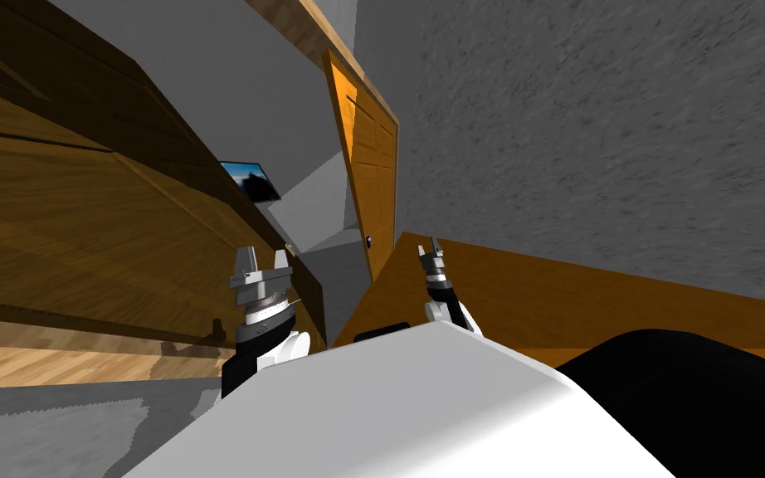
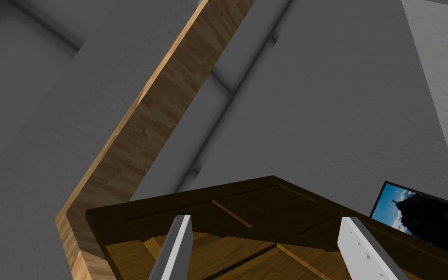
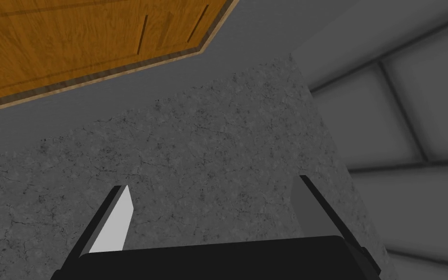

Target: Push the door open

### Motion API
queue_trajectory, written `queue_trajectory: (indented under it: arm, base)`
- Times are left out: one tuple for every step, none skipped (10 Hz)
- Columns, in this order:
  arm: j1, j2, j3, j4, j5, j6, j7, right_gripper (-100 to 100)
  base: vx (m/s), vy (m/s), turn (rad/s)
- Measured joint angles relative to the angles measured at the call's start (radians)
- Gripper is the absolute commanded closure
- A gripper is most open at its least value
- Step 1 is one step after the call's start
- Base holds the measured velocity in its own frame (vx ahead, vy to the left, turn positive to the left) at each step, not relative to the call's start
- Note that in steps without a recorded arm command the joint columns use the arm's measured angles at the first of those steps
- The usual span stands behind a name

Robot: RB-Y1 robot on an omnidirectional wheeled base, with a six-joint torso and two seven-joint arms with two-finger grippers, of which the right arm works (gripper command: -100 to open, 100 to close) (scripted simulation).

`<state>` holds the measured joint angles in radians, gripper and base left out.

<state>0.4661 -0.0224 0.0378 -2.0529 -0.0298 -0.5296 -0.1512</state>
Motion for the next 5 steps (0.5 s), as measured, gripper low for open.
queue_trajectory:
  arm:
    - [-0.006,-0.006,0.006,0.019,-0.001,-0.004,0.000,-100]
    - [-0.013,-0.013,0.010,0.037,-0.003,-0.006,0.000,-100]
    - [-0.025,-0.014,0.019,0.055,-0.002,-0.005,0.003,-100]
    - [-0.037,-0.014,0.030,0.078,0.001,-0.006,0.009,-100]
    - [-0.043,-0.018,0.039,0.101,0.001,-0.012,0.012,-100]
  base:
    - [0.103,-0.040,0.088]
    - [0.103,-0.052,0.104]
    - [0.088,-0.058,0.080]
    - [0.075,-0.036,0.096]
    - [0.083,-0.048,0.094]
